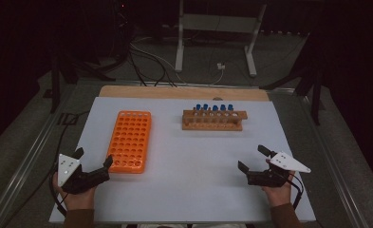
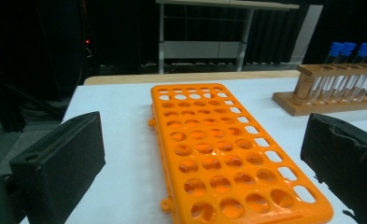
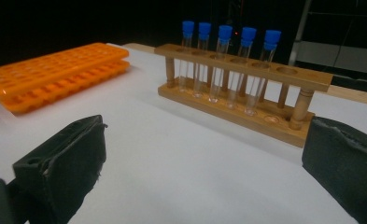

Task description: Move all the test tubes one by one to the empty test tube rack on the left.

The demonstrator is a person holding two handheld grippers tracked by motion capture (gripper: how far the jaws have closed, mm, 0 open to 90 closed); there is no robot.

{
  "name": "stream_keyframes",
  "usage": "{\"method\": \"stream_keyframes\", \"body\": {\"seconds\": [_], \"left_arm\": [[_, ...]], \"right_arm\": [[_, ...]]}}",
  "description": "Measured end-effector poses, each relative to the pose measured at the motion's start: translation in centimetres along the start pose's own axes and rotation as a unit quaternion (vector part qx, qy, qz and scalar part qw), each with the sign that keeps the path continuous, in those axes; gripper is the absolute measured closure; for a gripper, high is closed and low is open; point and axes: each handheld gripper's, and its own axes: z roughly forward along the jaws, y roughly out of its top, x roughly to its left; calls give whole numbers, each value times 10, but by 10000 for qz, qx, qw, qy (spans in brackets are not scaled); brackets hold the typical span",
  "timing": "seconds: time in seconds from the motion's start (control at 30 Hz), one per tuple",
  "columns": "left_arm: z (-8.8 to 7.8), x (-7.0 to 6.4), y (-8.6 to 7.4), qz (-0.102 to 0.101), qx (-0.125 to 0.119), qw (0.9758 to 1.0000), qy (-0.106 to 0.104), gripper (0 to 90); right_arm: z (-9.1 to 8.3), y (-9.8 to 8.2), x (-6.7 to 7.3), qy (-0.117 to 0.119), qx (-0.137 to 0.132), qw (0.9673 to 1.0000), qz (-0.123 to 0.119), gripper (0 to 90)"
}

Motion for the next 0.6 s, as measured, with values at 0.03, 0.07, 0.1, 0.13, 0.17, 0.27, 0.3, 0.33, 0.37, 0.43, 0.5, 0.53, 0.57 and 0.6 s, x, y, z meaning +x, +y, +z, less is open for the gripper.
{"method": "stream_keyframes", "body": {"seconds": [0.03,0.07,0.1,0.13,0.17,0.27,0.3,0.33,0.37,0.43,0.5,0.53,0.57,0.6], "left_arm": [[0,0,0,0,0,10000,0,7],[0,0,0,-5,2,10000,-24,7],[1,-1,0,-7,5,10000,-28,7],[1,-1,0,-7,5,10000,-28,7],[1,-1,0,-12,5,10000,-20,7],[2,0,-1,-70,32,10000,-12,7],[2,0,-2,-78,45,10000,16,7],[2,0,-2,-78,45,10000,16,7],[2,1,-2,-98,39,9999,41,7],[2,1,-2,-96,37,9999,45,7],[2,1,-2,-95,34,9999,46,7],[2,1,-2,-91,42,9999,44,7],[3,1,-2,-78,48,9999,42,7],[3,0,-2,-73,46,10000,41,7]], "right_arm": [[0,1,0,46,-1,10000,44,0],[1,2,-1,65,-4,10000,46,0],[2,4,-1,81,7,10000,42,0],[3,7,-1,79,20,10000,35,0],[4,10,-1,86,21,9999,60,0],[5,17,-3,80,3,9999,86,0],[6,23,-5,121,-19,9999,67,0],[7,27,-6,123,-28,9999,20,0],[8,30,-8,98,-23,9999,-16,0],[9,36,-10,104,-65,9999,-72,0],[12,44,-13,89,-105,9998,-125,0],[12,44,-13,89,-105,9998,-125,0],[16,49,-16,115,-150,9997,-144,0],[16,49,-16,115,-150,9997,-144,0]]}}
